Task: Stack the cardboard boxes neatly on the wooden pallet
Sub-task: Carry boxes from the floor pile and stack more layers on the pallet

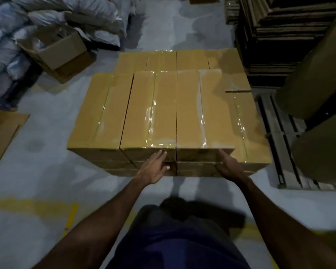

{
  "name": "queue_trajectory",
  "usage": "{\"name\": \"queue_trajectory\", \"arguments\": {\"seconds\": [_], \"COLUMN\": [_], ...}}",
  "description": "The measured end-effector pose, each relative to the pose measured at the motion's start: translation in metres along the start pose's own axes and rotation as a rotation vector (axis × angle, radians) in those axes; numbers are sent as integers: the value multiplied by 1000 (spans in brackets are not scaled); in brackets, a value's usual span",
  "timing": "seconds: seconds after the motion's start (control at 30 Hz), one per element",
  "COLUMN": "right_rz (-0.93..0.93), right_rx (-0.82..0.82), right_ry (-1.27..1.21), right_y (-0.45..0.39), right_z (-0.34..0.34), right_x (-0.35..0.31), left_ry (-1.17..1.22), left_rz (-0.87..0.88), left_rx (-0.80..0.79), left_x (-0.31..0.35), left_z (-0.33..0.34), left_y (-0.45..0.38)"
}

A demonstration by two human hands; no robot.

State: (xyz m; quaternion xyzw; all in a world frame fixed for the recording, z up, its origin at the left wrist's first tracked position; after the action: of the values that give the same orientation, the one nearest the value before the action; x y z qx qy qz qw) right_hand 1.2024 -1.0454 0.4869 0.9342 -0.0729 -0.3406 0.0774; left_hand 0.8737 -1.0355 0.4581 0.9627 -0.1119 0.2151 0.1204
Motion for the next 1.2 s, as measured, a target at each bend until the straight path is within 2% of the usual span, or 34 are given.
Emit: {"name": "queue_trajectory", "arguments": {"seconds": [0.17, 0.27, 0.43, 0.6, 0.73, 0.9, 1.07, 1.2], "right_rz": [74, 118, 377, 508, 541, 610, 704, 793], "right_rx": [99, 179, 287, 384, 469, 582, 733, 839], "right_ry": [-52, -191, -264, -355, -391, -423, -492, -531], "right_y": [59, 101, 173, 261, 324, 412, 510, 598], "right_z": [23, 44, 93, 133, 138, 130, 123, 118], "right_x": [-6, -18, -31, -60, -65, -40, -4, 31], "left_ry": [99, 147, 266, 331, 360, 367, 313, 269], "left_rz": [-23, 11, 87, 219, 338, 459, 628, 725], "left_rx": [26, 22, -16, -27, -62, -87, -142, -234], "left_x": [2, -2, -19, -9, 12, 48, 114, 183], "left_z": [-8, -4, 7, 7, 13, 22, 40, 79], "left_y": [35, 60, 108, 168, 205, 254, 304, 358]}}
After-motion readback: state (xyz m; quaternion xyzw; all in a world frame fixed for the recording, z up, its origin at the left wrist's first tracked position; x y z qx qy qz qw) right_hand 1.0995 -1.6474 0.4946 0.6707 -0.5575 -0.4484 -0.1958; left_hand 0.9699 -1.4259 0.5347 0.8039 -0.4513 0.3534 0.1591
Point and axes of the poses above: each hand's wrist, its own y-axis away from the middle knuckle, its own z-axis out of the palm, x = y × z, the point moved 4 cm from there along -y, towards the middle knuckle, and after that the axes turned 13 degrees about x, right-handed, at the moved point
